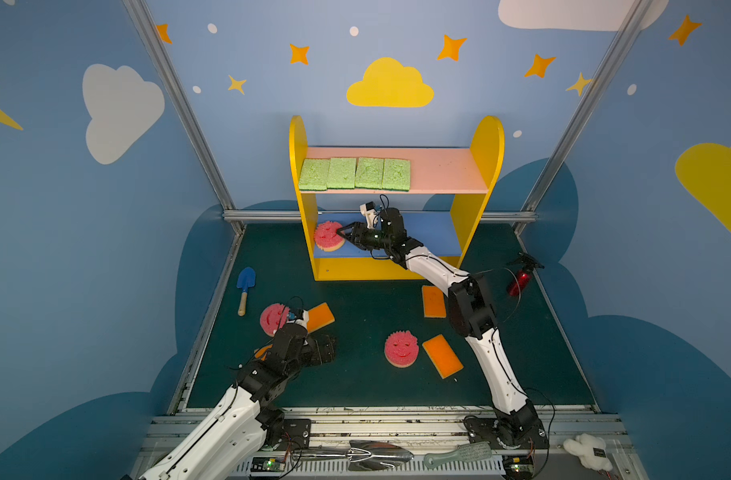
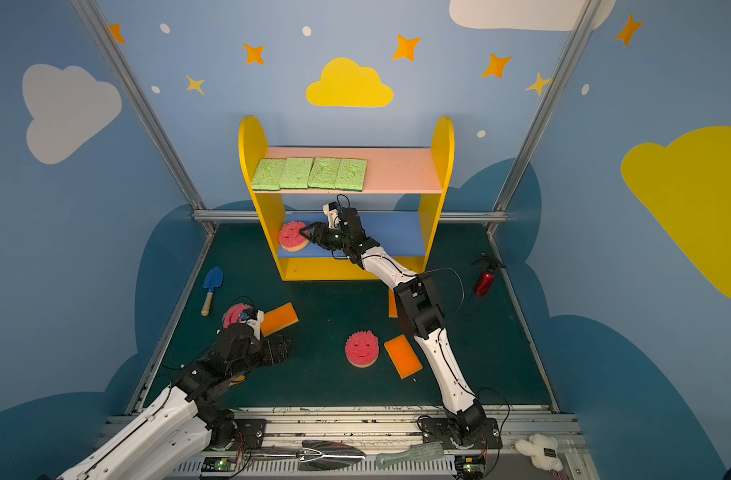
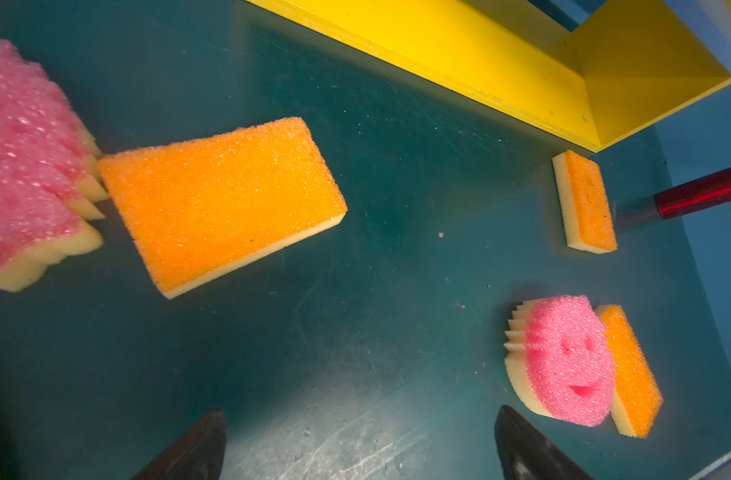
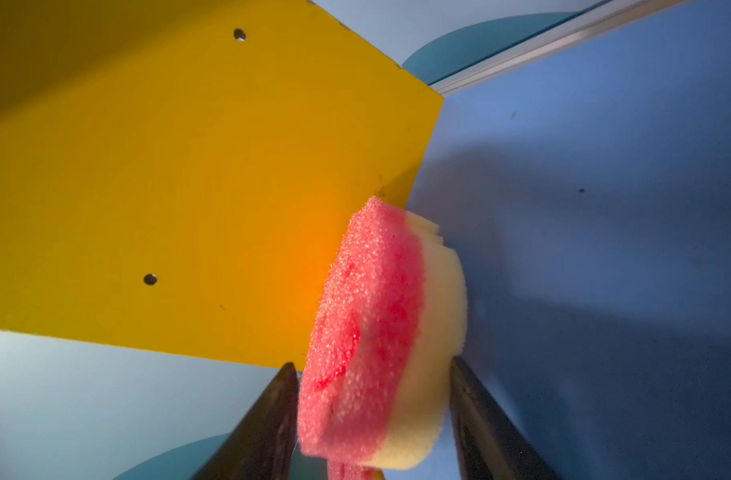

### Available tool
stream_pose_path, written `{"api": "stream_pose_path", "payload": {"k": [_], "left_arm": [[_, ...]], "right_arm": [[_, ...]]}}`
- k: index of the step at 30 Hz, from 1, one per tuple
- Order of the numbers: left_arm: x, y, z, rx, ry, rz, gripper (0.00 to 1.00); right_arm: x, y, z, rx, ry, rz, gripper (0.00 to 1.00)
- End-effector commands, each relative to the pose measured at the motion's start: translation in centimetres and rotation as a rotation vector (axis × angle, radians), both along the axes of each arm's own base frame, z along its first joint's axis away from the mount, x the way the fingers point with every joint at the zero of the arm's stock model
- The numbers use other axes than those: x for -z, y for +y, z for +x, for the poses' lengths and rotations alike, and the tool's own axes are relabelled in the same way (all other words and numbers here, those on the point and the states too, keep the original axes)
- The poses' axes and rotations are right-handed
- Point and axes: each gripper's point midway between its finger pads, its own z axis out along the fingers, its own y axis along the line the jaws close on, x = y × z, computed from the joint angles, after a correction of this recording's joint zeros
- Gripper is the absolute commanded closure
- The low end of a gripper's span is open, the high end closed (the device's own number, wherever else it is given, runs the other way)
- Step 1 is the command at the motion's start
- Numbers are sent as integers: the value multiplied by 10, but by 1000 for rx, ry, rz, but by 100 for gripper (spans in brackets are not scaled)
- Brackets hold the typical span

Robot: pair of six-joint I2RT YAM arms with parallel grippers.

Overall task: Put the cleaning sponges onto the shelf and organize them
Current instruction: 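Place the pink smiley sponge on the blue shelf and open the right gripper, then withdraw the right gripper while the left gripper grasps another pink smiley sponge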

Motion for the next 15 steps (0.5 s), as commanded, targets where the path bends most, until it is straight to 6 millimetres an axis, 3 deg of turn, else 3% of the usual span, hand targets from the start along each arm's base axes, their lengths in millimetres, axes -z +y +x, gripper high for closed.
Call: {"api": "stream_pose_path", "payload": {"k": [1, 11, 15], "left_arm": [[-6, 5, 0, -27, -1, 7, 0], [-17, 5, 2, -18, -12, 25, 0], [-16, -6, 6, 25, -3, 7, 3]], "right_arm": [[-12, -14, 1, 21, -29, -27, 40], [-21, -43, -5, 71, -68, -75, 38], [-31, -60, -15, 79, -78, -83, 38]]}}
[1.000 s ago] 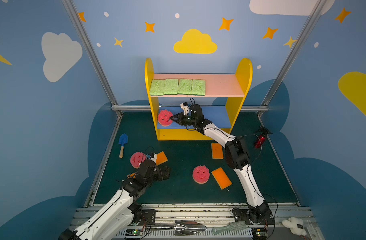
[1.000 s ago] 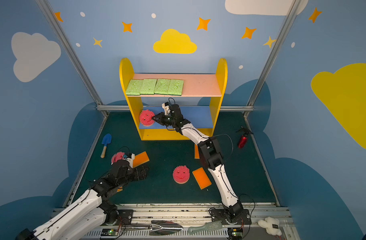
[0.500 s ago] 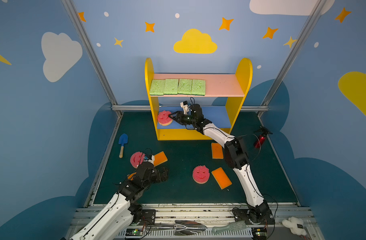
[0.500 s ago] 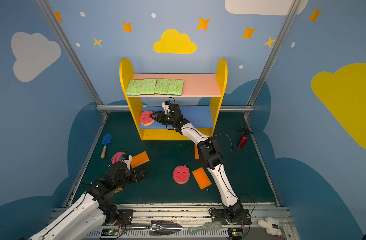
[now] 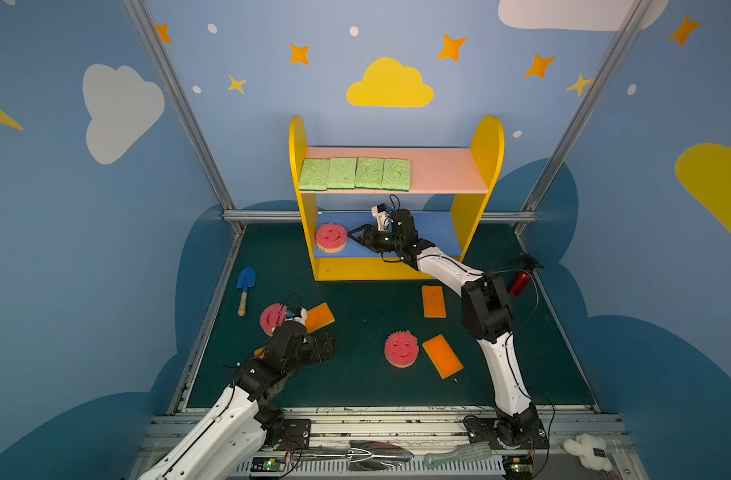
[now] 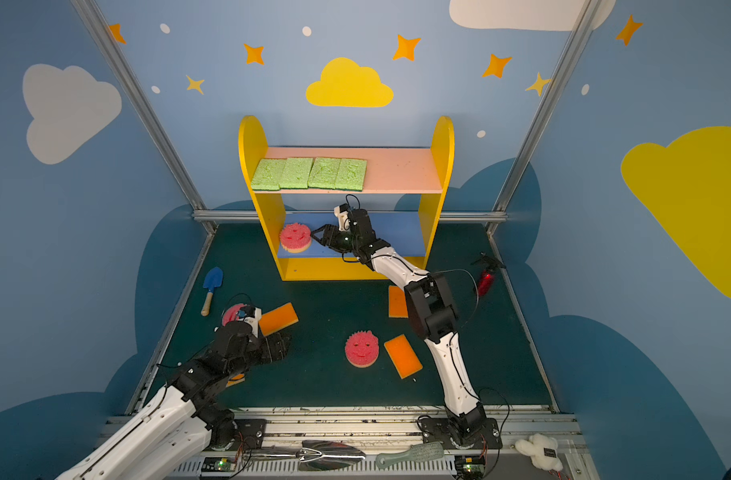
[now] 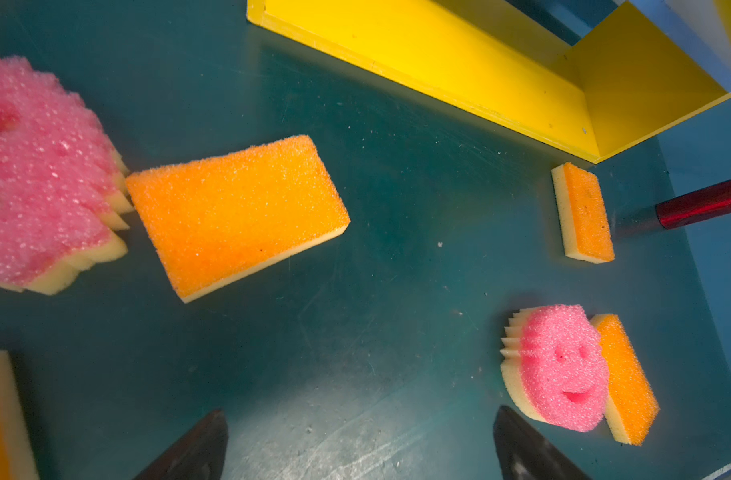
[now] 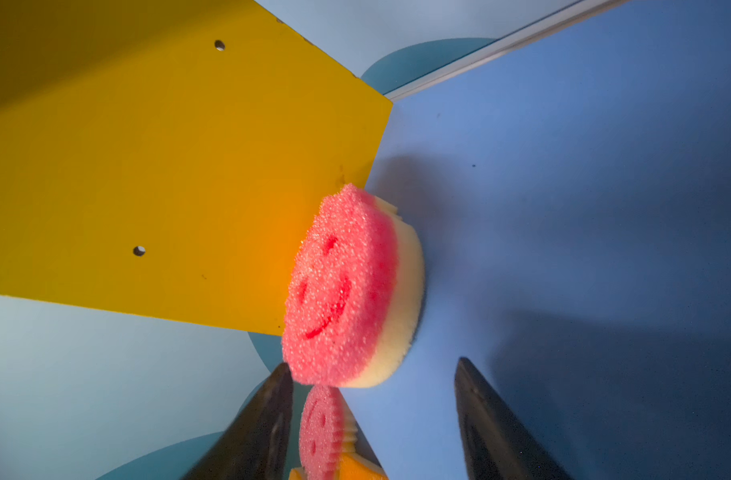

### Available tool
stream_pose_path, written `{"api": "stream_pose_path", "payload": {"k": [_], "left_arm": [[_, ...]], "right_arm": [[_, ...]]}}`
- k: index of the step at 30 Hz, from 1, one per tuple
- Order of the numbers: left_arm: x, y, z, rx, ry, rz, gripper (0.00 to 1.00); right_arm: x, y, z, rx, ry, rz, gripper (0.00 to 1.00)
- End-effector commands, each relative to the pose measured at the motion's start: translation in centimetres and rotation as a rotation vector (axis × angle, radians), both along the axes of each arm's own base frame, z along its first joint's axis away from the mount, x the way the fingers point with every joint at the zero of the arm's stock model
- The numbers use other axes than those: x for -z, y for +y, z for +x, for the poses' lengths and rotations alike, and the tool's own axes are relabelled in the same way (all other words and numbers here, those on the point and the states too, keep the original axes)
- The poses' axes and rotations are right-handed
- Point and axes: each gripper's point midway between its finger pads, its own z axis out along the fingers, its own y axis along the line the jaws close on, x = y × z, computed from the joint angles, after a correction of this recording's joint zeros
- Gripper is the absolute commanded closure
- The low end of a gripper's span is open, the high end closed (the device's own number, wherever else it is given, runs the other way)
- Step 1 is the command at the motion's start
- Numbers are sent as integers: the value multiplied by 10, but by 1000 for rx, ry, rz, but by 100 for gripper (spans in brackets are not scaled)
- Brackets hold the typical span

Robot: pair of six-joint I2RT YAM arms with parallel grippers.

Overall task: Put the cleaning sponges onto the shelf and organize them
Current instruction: 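Withdraw the right gripper while the left gripper grasps another pink smiley sponge, then lift the pink sponge with the left gripper toward the right gripper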

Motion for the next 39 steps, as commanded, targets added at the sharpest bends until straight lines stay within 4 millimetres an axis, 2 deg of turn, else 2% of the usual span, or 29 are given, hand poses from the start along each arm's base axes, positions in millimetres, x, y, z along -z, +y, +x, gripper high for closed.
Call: {"api": "stream_pose_path", "payload": {"k": [1, 7, 13, 17, 20, 26, 31, 39], "left_arm": [[-5, -12, 5, 50, 2, -10, 4], [-2, -58, 19, 179, 34, -11, 12], [6, -116, 25, 304, 83, -72, 13], [18, -147, 26, 361, 105, -64, 17], [23, -163, 26, 377, 120, -58, 20], [31, -190, 19, 421, 134, -65, 24], [45, -201, 20, 423, 168, -68, 25], [59, -204, 29, 396, 193, -27, 30]], "right_arm": [[-37, -18, -10, 11, -81, 1, 39], [-39, -57, -49, 24, -104, -98, 38], [-31, -120, -88, 71, -16, -110, 38], [-19, -164, -115, 127, 25, -127, 38], [-5, -194, -134, 193, 93, -165, 38], [24, -235, -157, 256, 167, -191, 37], [41, -251, -161, 266, 223, -168, 38], [45, -253, -159, 265, 233, -157, 38]]}}
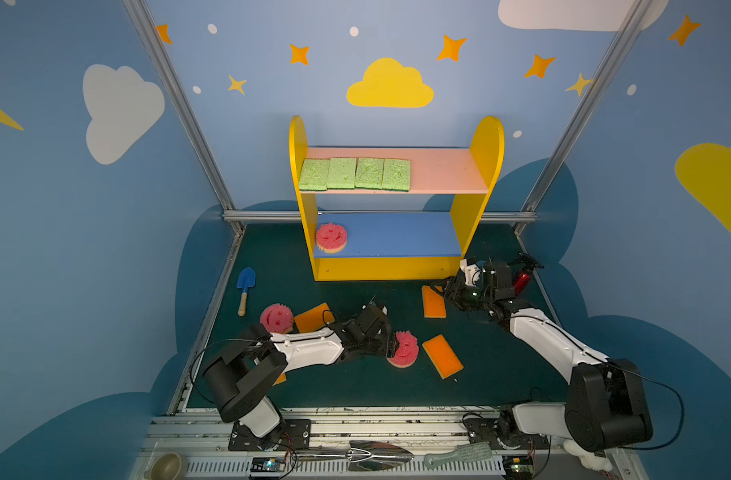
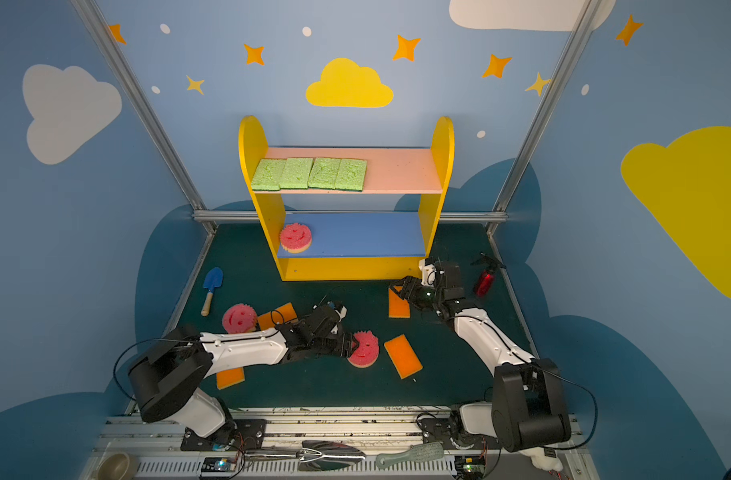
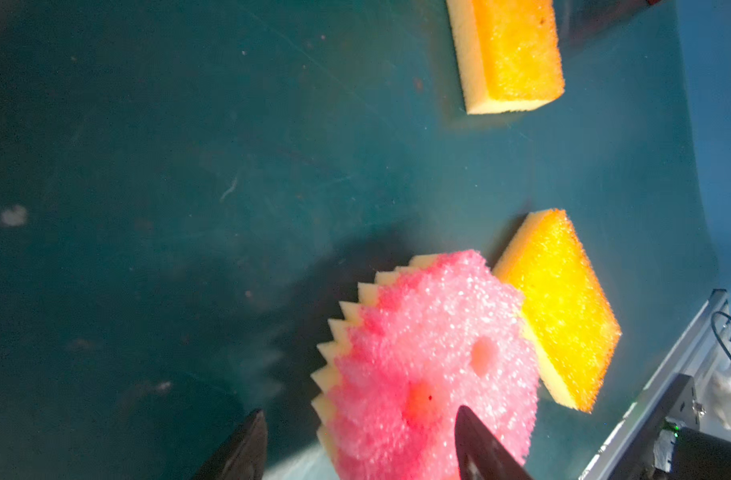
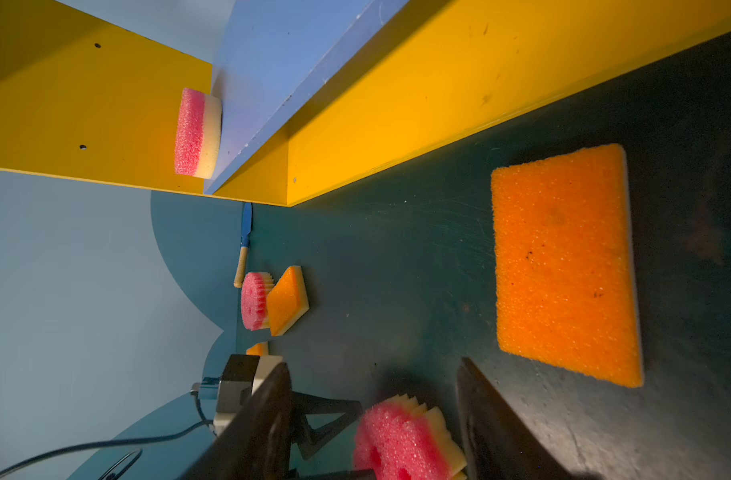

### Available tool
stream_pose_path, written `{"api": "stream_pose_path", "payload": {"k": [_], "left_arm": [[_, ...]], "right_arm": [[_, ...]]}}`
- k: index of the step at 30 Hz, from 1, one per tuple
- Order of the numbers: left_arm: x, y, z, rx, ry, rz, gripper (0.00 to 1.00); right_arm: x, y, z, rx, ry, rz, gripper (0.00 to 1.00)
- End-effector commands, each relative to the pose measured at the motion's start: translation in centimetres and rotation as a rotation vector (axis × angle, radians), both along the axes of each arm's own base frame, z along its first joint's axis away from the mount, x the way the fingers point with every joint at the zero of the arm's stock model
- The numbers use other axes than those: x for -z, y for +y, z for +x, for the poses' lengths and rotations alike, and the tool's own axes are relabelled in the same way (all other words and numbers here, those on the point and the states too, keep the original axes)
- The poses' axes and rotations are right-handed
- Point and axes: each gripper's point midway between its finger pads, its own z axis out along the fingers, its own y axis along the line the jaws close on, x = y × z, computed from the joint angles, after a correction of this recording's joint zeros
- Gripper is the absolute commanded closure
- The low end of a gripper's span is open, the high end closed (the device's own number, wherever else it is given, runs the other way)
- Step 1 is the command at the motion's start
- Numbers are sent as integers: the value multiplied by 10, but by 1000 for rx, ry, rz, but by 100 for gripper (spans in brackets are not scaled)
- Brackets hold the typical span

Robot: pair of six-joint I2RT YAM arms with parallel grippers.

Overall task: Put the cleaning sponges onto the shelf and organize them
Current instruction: 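Lift the pink sponge with the left gripper toward the right gripper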

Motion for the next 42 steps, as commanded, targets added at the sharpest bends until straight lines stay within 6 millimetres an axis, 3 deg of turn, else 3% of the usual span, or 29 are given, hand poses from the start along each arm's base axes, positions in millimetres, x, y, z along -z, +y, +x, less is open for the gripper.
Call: {"api": "stream_pose_path", "payload": {"k": [1, 5, 12, 19, 21, 27, 33, 38, 42], "left_arm": [[-1, -4, 8, -15, -4, 1, 31], [7, -3, 8, -23, 17, 13, 40], [11, 0, 9, -29, 26, 11, 69], [4, 2, 10, -33, 12, -18, 81], [2, 3, 11, -39, 6, -24, 97], [-9, 9, 14, -50, -10, -42, 97], [-37, 23, 23, -63, -46, -78, 97], [-61, 42, 34, -91, -50, -122, 97], [-77, 59, 44, -121, -66, -146, 97]], "right_arm": [[2, 1, 0, -15, 1, 11, 38], [7, 1, 1, -15, 12, 10, 38], [7, 2, 0, -24, 21, 16, 38], [7, 5, -2, -35, 29, 25, 38], [6, 5, -2, -38, 30, 27, 38], [5, 6, -7, -47, 36, 31, 38], [1, 17, -14, -105, 38, 64, 36], [1, 50, -25, -221, 56, 117, 30], [-1, 88, -34, -330, 72, 147, 29]]}}
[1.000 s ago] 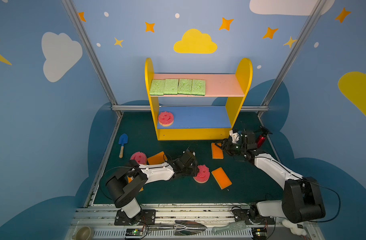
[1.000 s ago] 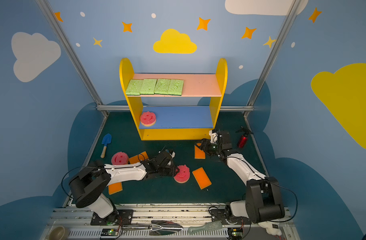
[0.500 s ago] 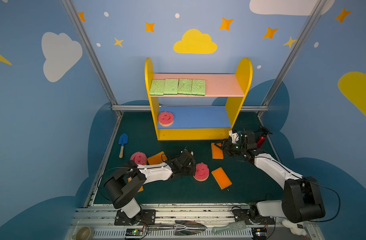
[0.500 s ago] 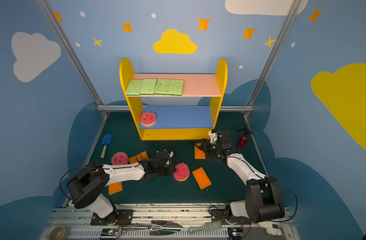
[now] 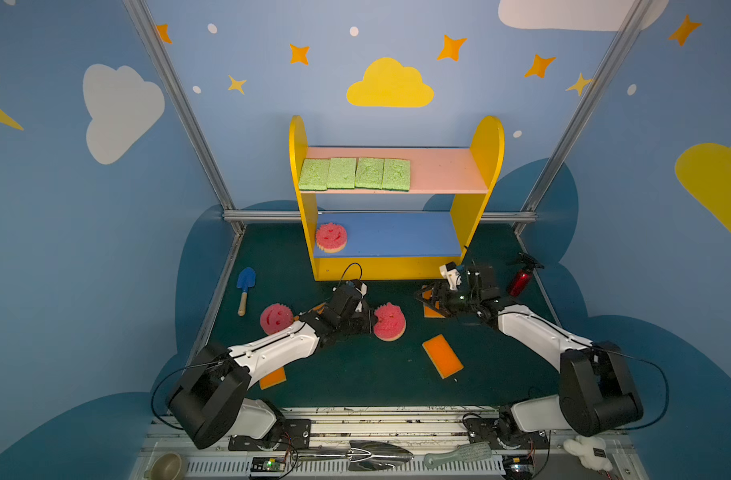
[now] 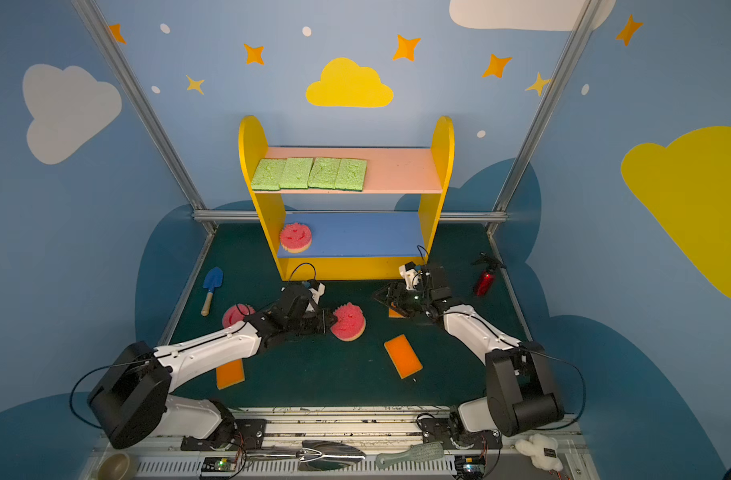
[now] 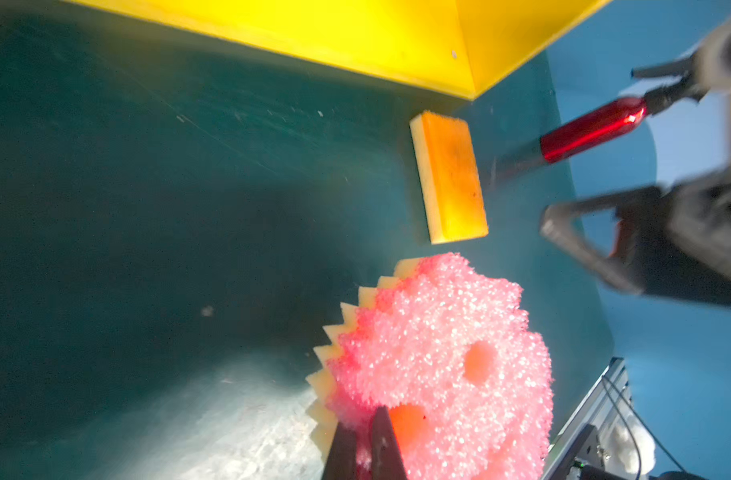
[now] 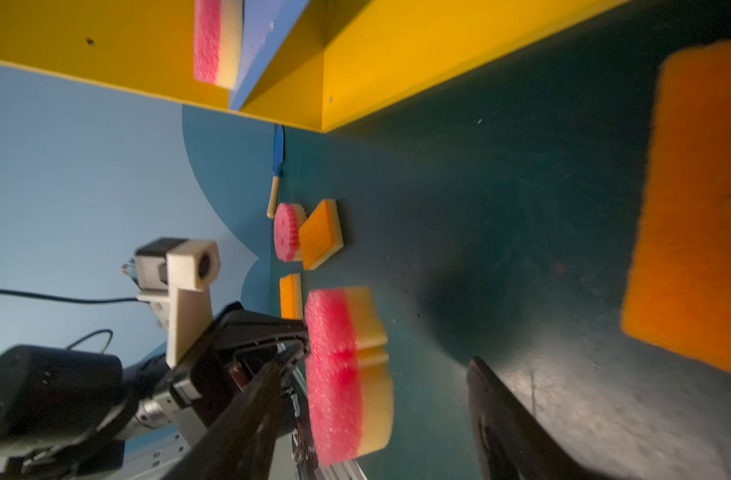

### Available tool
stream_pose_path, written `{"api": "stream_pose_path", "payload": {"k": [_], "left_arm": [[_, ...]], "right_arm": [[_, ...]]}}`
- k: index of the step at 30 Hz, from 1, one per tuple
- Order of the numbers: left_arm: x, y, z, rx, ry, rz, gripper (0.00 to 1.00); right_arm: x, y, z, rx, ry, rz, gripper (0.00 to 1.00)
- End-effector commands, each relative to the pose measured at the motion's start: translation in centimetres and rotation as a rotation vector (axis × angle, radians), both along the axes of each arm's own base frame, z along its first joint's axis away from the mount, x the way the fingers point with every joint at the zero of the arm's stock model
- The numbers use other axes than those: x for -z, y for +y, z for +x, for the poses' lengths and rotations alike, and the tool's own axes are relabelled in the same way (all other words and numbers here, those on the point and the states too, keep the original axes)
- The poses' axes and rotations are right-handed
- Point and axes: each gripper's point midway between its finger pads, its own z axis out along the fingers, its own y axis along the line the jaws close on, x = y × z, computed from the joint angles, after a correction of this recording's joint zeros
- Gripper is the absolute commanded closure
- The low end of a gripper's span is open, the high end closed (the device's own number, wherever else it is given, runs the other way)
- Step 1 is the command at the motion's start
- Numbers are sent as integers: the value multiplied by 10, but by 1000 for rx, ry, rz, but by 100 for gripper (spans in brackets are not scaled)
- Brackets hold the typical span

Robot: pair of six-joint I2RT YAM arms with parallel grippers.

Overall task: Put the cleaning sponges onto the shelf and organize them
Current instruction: 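Lift the pink sponge with the left gripper toward the right gripper, then grasp the pink smiley sponge with the right gripper and open the left gripper, then carry the pink sponge with the right gripper onto the blue shelf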

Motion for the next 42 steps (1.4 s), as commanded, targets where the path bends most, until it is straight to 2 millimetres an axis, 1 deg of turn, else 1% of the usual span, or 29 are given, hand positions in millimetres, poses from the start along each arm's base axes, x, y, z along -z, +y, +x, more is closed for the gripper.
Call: {"api": "stream_pose_path", "payload": {"k": [1, 3, 6, 11, 12, 15, 20, 22, 23, 24, 25, 26, 27, 28, 31, 36, 38, 42], "left_arm": [[-11, 11, -1, 20, 7, -2, 97], [-16, 18, 2, 10, 1, -3, 97], [-22, 29, 4, -12, -12, -11, 97], [-26, 40, 6, -38, -20, -29, 97], [-26, 41, 6, -40, -19, -34, 97], [-28, 43, 7, -47, -19, -42, 97], [-27, 47, 8, -56, -19, -49, 96], [-27, 47, 8, -59, -18, -57, 90], [-26, 47, 8, -59, -18, -59, 83], [-25, 47, 8, -60, -18, -59, 74], [-24, 47, 7, -59, -17, -59, 63], [-22, 48, 7, -62, -14, -53, 45], [-22, 50, 7, -66, -15, -45, 18], [-20, 51, 6, -72, -10, -33, 1], [-18, 63, 5, -113, -17, -7, 0], [-9, 89, -2, -211, -53, 35, 0], [-4, 101, -6, -252, -65, 44, 0], [4, 115, -16, -293, -88, 52, 0]], "right_arm": [[-19, 34, -3, -111, -27, 73, 29], [-25, 54, -8, -190, -17, 116, 28], [-24, 75, -13, -264, 3, 122, 27], [-22, 94, -15, -310, 6, 124, 28], [-21, 97, -15, -315, 12, 123, 30], [-17, 100, -15, -317, 30, 127, 42], [-13, 101, -16, -317, 41, 127, 53], [-12, 101, -16, -318, 47, 130, 59], [-12, 101, -16, -317, 47, 131, 61], [-12, 102, -15, -316, 49, 132, 63], [-12, 102, -15, -315, 50, 133, 63], [-12, 102, -14, -312, 51, 134, 64], [-12, 102, -13, -309, 53, 134, 64], [-12, 102, -11, -305, 54, 135, 64], [-15, 101, -4, -287, 53, 141, 66], [-28, 98, 16, -248, 37, 160, 67], [-36, 99, 27, -237, 28, 171, 67], [-51, 103, 52, -207, 2, 189, 67]]}}
